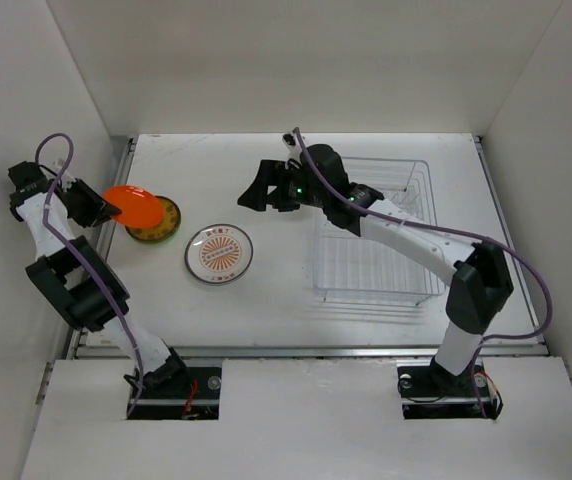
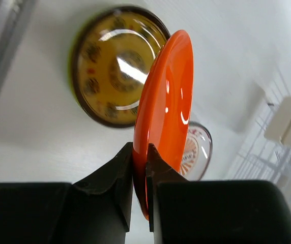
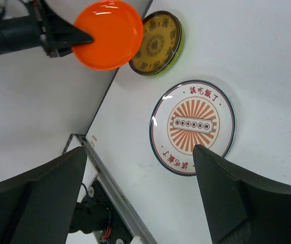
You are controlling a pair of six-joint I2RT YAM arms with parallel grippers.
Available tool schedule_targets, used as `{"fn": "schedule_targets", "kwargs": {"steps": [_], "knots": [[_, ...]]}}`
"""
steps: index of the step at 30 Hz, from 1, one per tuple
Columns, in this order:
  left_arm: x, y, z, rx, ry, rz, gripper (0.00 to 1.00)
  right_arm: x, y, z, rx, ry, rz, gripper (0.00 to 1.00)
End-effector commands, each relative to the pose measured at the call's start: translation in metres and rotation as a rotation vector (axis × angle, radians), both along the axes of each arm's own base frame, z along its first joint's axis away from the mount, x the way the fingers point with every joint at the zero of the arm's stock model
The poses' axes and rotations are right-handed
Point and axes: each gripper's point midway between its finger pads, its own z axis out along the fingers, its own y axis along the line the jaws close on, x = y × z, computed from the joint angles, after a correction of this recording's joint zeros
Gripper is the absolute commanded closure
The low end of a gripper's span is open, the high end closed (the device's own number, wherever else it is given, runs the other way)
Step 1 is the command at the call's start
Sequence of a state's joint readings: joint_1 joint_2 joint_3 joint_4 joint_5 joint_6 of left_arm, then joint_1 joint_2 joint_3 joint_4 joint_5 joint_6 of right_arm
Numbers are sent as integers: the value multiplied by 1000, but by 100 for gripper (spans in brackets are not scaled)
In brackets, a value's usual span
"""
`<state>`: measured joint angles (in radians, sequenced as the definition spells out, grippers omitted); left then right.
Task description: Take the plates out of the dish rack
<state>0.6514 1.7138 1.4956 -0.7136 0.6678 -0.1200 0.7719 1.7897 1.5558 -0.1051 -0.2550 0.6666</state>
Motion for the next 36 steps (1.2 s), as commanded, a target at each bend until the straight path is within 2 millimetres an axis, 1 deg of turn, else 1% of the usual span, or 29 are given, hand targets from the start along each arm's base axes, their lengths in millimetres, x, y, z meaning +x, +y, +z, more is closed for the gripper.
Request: {"fn": "schedule_targets", "kwargs": {"steps": [1,2,3,4,5,7,9,10,11,12,14,15,16,18,20,21,23,24,25,26,27,28,29,30,31,33,34,35,36], "knots": [[27,26,-15,19,38,92,100,-9,-12,1,-51,-35,-22,9],[30,28,-19,8,46,100,100,-11,-18,6,-48,-44,-35,9],[33,30,-32,-8,70,100,100,-17,-18,5,-53,-51,-23,9],[36,31,-37,11,89,103,100,-19,-22,4,-58,-51,-33,9],[38,33,-41,11,91,103,100,-28,-23,3,-62,-48,-22,9],[43,31,-46,12,89,92,100,-33,-28,0,-66,-44,-22,9],[45,26,-58,11,107,64,82,-37,-33,3,-62,-48,-22,9],[49,22,-60,21,116,45,73,-42,-32,-4,-73,-38,-12,9],[49,16,-69,23,152,19,64,-44,-34,3,-62,-48,-13,9],[49,13,-73,21,176,13,51,-43,-35,-1,-71,-44,-21,9],[47,6,-87,38,234,-21,46,-45,-40,8,-58,-60,-30,9],[41,6,-88,40,267,-25,43,-50,-38,6,-65,-54,-21,9],[39,1,-90,52,285,-46,38,-51,-40,12,-55,-63,-22,9],[33,4,-93,96,331,-42,34,-53,-41,17,-47,-70,-22,9],[29,7,-88,147,347,-30,29,-54,-45,16,-59,-63,-30,9],[27,13,-81,193,342,-24,23,-54,-45,16,-64,-71,-27,9],[21,13,-74,234,357,-36,12,-55,-48,20,-70,-70,-35,9],[19,11,-71,262,363,-56,10,-55,-48,20,-70,-70,-35,9],[12,14,-65,305,388,-44,9,-59,-47,25,-61,-77,-27,9],[9,19,-61,339,391,-38,9,-59,-49,22,-76,-79,-32,9],[5,22,-56,363,399,-26,9,-60,-54,29,-72,-89,-44,9],[0,27,-44,412,392,-11,9,-64,-54,32,-73,-93,-45,9],[-5,28,-40,424,390,-4,8,-62,-59,35,-77,-100,-68,9],[-3,24,-33,445,366,-21,2,-66,-66,38,-80,-102,-78,8],[-5,26,-19,476,338,-14,1,-67,-70,42,-75,-102,-96,8],[-8,22,-13,493,322,-31,1,-67,-79,47,-77,-113,-127,8],[-8,22,-9,503,312,-37,1,-71,-84,58,-62,-126,-128,6],[-9,21,-5,508,302,-34,1,-71,-88,57,-64,-130,-143,6],[-13,18,-6,511,324,-43,1,-73,-89,62,-56,-136,-144,6]]}}
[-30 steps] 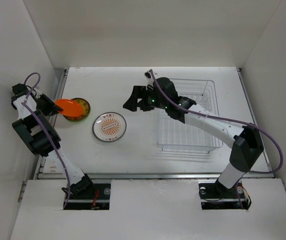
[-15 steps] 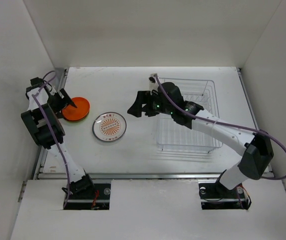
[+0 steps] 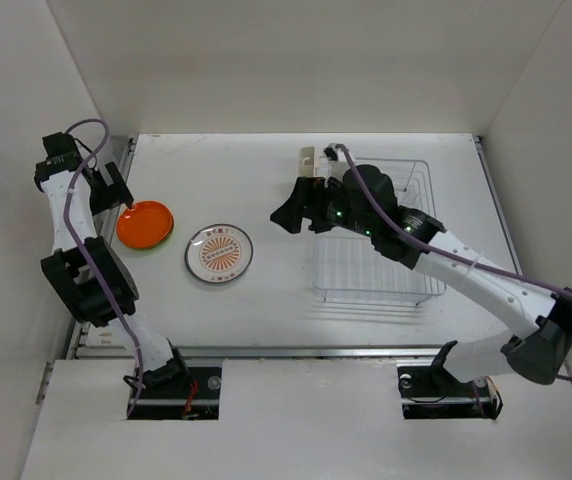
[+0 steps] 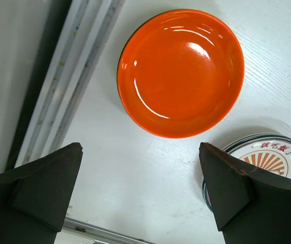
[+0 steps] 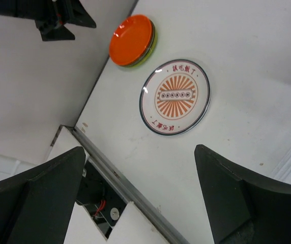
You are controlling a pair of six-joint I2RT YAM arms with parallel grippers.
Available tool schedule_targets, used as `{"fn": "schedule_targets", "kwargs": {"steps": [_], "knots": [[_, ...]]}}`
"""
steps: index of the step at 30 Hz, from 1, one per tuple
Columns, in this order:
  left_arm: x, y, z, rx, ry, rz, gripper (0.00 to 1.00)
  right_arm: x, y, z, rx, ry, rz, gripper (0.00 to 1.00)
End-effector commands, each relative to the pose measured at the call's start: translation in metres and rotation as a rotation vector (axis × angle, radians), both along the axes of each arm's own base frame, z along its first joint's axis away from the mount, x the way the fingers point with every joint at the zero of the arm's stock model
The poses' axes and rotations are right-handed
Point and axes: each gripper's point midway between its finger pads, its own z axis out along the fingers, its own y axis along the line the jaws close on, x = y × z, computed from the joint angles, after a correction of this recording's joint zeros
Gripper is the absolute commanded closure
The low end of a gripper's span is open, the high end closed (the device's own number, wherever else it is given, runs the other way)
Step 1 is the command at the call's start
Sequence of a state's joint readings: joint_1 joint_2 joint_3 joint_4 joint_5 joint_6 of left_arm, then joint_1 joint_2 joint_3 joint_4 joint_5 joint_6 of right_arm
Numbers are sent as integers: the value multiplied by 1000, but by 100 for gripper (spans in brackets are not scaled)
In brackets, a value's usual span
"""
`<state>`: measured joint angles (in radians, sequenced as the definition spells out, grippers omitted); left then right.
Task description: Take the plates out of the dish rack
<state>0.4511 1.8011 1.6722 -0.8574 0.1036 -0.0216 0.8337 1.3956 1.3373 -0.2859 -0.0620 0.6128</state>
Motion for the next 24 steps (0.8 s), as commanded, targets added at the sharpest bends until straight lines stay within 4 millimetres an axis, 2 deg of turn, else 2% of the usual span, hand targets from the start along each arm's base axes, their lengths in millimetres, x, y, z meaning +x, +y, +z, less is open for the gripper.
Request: {"fn": "schedule_targets", "kwargs": {"steps": [1,4,5,6,7,9,10,11,12,13,14,15,16,18,19,21,22,24], "knots": [[-14,0,16,69,23,-19,1,-7,-18,27,25,-61,-47,6],[-27,-5,23,65,45,-31,1,-9,-31,30,13,-56,-91,6],[-29,-3,28,88,39,-47,1,-12,-42,27,-14,-45,-115,6],[-37,-4,45,119,13,-48,1,-13,-49,30,-18,-38,-147,6],[-46,-5,46,135,19,-51,1,-9,-62,28,-41,-37,-210,4],[-59,1,64,222,-21,-49,1,-16,-91,30,-78,-19,-295,3],[-74,10,84,329,-67,-8,1,-17,-105,29,-94,-11,-348,0],[-83,16,94,393,-89,18,1,-13,-127,33,-111,-25,-452,0],[-92,22,103,458,-107,45,1,-24,-151,33,-137,-13,-504,0],[-117,31,129,584,-141,113,1,-28,-164,34,-133,-5,-551,0],[-125,37,125,636,-150,142,1,-30,-182,33,-149,-10,-616,0],[-135,39,130,682,-161,162,1,-44,-202,36,-145,-8,-644,0],[-149,37,141,726,-192,183,1,-49,-212,39,-126,-4,-670,0],[-170,36,134,729,-105,195,1,-61,-232,46,-92,-7,-710,0],[-175,33,128,711,-74,191,1,-75,-247,52,-53,-11,-716,0],[-193,32,118,702,18,219,1,-87,-260,56,1,-10,-725,0],[-199,30,112,693,28,256,1,-99,-273,62,58,-23,-728,0],[-212,25,106,687,38,278,1,-112,-283,65,112,-29,-717,0]]}}
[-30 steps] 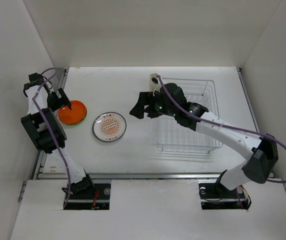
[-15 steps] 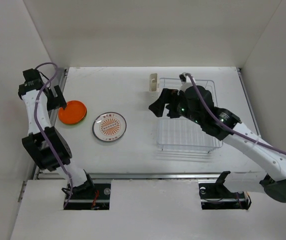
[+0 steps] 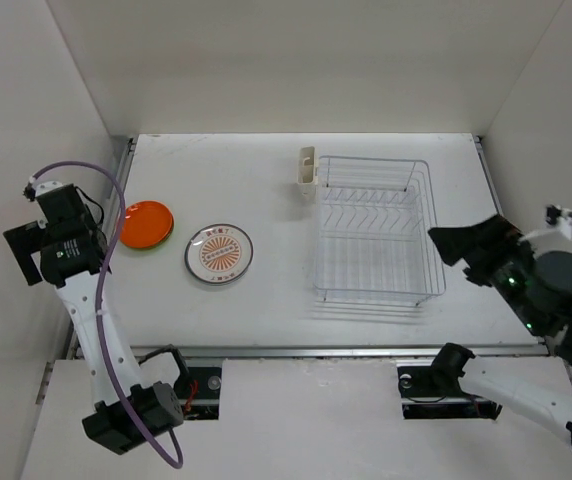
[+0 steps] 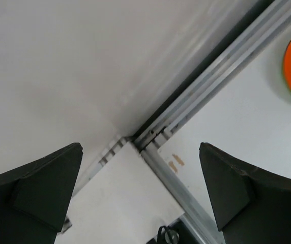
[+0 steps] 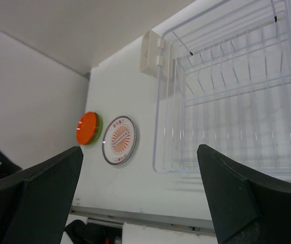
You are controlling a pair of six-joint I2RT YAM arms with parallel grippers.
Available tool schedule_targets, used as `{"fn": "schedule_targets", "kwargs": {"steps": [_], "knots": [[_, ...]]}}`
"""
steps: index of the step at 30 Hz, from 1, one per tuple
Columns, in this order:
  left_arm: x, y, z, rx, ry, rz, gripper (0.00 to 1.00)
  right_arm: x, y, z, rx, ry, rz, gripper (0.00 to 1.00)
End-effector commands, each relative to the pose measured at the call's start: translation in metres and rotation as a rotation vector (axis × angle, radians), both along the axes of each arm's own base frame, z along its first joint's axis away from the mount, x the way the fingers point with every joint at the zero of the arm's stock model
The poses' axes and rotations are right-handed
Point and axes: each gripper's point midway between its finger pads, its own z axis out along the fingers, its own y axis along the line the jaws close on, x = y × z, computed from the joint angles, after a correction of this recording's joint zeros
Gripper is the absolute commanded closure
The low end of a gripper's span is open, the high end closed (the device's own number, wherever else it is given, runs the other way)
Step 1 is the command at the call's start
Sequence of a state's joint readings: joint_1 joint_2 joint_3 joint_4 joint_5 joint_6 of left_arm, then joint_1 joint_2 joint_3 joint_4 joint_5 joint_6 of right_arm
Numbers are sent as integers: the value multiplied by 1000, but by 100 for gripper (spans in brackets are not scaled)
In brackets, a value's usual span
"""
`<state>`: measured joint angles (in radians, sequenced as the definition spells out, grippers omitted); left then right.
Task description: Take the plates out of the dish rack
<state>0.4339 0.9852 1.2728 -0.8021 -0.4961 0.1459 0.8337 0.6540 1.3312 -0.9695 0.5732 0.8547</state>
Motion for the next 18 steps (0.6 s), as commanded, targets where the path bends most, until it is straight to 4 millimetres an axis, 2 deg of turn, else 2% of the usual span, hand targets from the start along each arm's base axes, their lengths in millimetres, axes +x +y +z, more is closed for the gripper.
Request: {"fn": "schedule_targets", "kwargs": {"steps": [1,2,3,5,6,9,12,18], "knots": [[-31,-1,-31,-26,131,94,1,-20,-22,-12,44,18,-23,0],[-32,-5,-32,-36,109,87,1,-30,-32,-5,87,-16,-13,0],[-34,-11,-26,-39,62,63,1,-34,-34,-6,98,-22,-4,0],[-37,-15,-31,-54,72,53,1,-44,-41,-4,127,-42,12,0],[-36,-16,-24,-50,44,43,1,-47,-42,-7,132,-31,19,0],[-40,-18,-16,-50,24,50,1,-52,-45,-17,105,-3,27,0],[-41,-21,-5,-46,-37,52,1,-57,-44,-20,104,17,46,0],[-45,-33,6,-68,-89,13,1,-64,-46,-27,89,40,64,0]]}}
